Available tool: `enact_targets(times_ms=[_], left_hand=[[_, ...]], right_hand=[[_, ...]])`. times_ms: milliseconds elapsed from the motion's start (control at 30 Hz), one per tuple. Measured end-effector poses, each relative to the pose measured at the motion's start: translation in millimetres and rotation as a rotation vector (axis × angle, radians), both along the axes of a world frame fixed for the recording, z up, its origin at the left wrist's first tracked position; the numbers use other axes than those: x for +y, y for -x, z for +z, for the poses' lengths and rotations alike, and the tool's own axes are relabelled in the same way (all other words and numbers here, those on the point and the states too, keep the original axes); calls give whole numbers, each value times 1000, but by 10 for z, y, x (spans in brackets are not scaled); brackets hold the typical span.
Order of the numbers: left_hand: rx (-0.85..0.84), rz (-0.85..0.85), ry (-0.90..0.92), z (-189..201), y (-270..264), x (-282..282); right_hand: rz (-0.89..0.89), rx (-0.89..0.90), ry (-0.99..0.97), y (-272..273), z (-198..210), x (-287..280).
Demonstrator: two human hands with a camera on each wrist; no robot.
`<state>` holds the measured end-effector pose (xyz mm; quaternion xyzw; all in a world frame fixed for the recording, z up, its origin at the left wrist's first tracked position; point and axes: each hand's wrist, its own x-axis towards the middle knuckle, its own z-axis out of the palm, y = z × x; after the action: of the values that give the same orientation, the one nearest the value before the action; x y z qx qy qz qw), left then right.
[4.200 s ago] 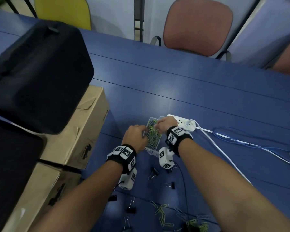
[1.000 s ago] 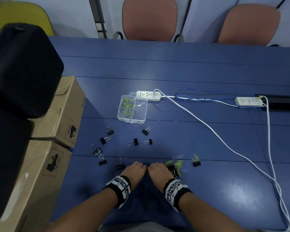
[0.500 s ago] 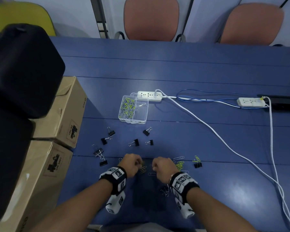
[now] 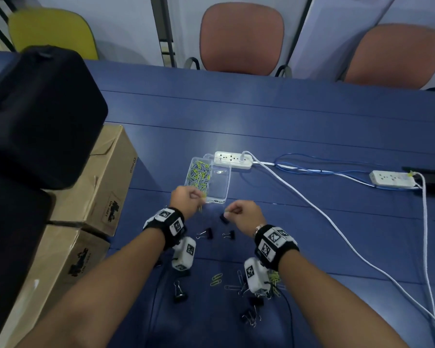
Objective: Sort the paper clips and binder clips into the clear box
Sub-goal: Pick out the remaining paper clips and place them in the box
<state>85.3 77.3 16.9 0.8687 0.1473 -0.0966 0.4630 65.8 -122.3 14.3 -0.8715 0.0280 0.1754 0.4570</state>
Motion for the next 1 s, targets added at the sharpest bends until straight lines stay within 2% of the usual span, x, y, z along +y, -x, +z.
enact_targets(times_ms=[133, 233, 433, 733, 867, 1000], left_hand=[[-22, 99, -63, 50, -408, 81], [-41, 90, -153, -1, -643, 74], [28, -133, -366, -191, -893, 74], [39, -305, -542, -404, -1092, 94], [9, -293, -543, -378, -1128, 80], [-50, -253, -482, -388, -1069, 158]], right_hand=[[-68, -14, -43, -434, 97, 213], [-89, 0, -38, -703, 136, 301], [-69, 40, 51, -1167, 19, 523], [-76, 71, 126, -1704, -196, 885], [-89, 59, 218, -1850, -263, 990], [-29, 117, 205, -1961, -264, 1084]])
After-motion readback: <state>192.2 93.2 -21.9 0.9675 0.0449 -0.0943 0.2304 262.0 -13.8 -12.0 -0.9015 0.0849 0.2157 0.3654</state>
